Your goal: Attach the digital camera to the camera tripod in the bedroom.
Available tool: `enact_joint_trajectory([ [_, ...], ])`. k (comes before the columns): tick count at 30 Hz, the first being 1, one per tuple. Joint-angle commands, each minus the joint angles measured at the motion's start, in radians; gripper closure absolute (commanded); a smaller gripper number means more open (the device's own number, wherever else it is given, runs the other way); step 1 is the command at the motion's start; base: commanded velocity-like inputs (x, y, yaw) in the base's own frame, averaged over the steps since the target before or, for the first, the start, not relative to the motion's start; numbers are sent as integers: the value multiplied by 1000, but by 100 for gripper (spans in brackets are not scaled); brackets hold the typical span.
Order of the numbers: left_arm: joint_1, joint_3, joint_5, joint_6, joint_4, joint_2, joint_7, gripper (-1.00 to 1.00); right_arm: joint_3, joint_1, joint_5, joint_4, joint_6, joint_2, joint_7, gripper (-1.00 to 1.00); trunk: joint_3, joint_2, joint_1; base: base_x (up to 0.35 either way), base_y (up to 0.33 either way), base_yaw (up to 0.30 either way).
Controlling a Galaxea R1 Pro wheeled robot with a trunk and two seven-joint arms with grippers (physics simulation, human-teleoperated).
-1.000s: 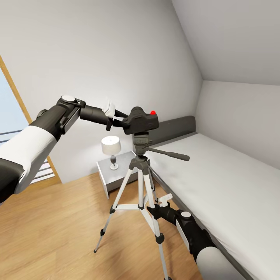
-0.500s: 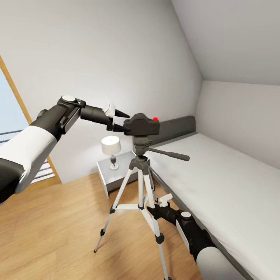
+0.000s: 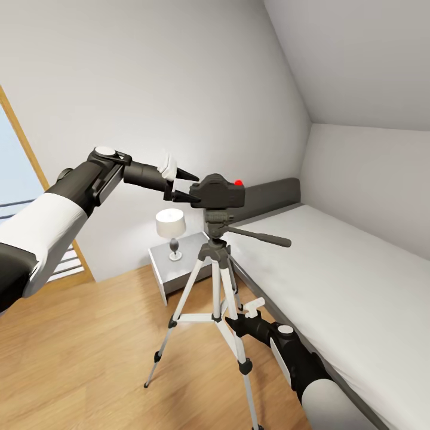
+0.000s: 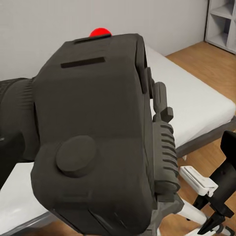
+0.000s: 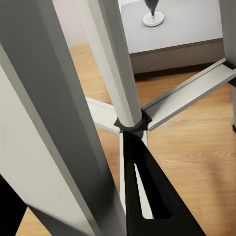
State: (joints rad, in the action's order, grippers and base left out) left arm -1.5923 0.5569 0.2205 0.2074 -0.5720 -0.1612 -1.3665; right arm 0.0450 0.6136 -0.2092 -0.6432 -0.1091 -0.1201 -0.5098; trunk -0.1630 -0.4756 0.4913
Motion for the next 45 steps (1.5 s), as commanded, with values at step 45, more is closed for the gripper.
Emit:
enact_joint_trajectory([
  [45,-3,-415,16,251,381,-75,606,-100,6,0,-32,73,-4,-1,-5,100,-2,-1,1,0,0,0],
])
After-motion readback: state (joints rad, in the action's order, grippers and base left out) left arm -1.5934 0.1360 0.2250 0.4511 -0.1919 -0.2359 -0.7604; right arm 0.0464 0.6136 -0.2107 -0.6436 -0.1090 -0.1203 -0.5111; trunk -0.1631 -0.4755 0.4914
